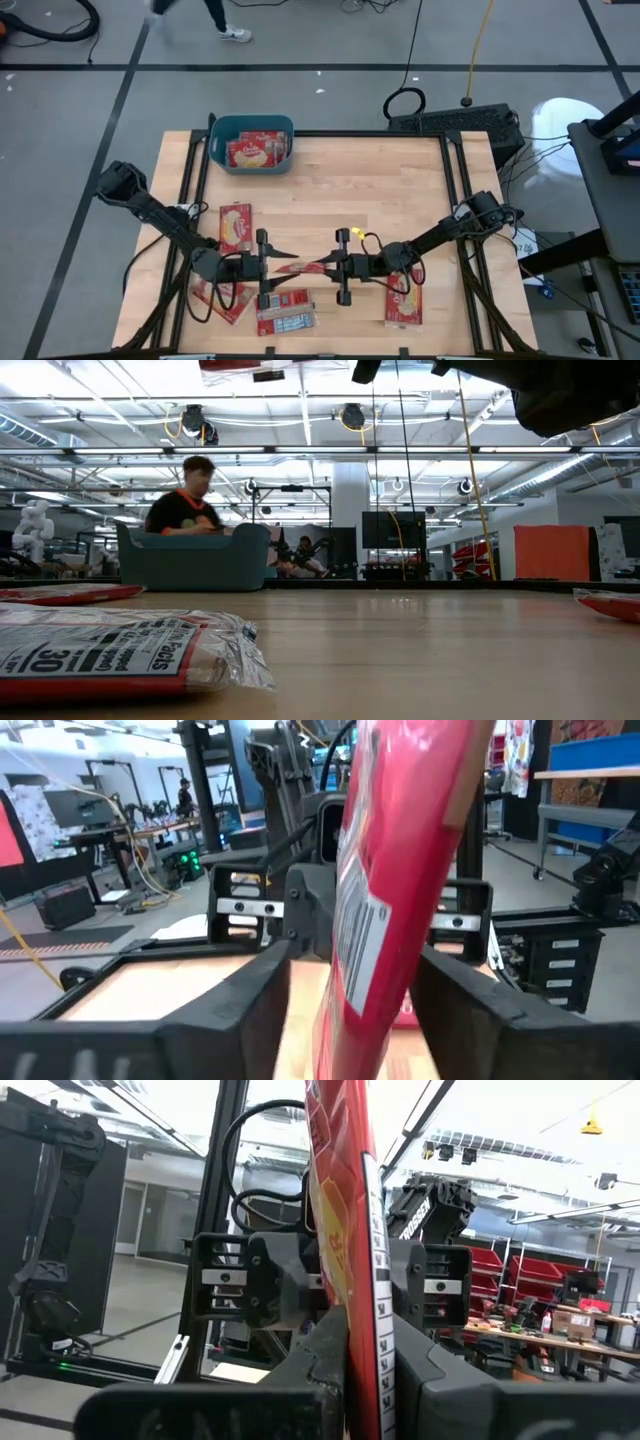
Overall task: Sort popcorn bags into baskets
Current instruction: Put the red popcorn bag into the blue bin
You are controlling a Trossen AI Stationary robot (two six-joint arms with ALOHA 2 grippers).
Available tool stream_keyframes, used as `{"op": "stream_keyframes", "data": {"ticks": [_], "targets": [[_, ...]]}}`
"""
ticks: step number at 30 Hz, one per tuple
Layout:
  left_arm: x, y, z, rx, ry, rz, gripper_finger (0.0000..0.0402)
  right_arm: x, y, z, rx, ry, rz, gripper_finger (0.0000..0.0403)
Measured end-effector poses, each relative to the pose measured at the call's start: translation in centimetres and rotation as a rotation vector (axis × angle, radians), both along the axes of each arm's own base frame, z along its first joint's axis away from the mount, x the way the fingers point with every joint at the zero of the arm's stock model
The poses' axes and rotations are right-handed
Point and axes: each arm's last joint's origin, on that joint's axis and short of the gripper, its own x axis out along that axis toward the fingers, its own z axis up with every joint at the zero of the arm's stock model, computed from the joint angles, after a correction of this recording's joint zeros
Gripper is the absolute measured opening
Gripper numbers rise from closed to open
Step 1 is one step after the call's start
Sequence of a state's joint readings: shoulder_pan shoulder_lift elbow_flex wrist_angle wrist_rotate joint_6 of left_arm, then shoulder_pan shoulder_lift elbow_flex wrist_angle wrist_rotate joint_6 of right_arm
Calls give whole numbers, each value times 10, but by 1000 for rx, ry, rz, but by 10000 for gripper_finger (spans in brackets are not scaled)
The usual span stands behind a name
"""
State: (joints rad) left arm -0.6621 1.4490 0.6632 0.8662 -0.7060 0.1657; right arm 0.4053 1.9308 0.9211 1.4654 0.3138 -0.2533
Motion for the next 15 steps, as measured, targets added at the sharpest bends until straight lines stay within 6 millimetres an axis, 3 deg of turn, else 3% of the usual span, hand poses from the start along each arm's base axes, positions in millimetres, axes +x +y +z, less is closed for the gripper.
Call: {"op": "stream_keyframes", "data": {"ticks": [11,15], "targets": [[1,1,1,134,1,15,51,2,-6,0,-45,-4,-35,22],[2,5,2,166,2,32,22,4,-11,0,-53,-7,-47,22]]}}
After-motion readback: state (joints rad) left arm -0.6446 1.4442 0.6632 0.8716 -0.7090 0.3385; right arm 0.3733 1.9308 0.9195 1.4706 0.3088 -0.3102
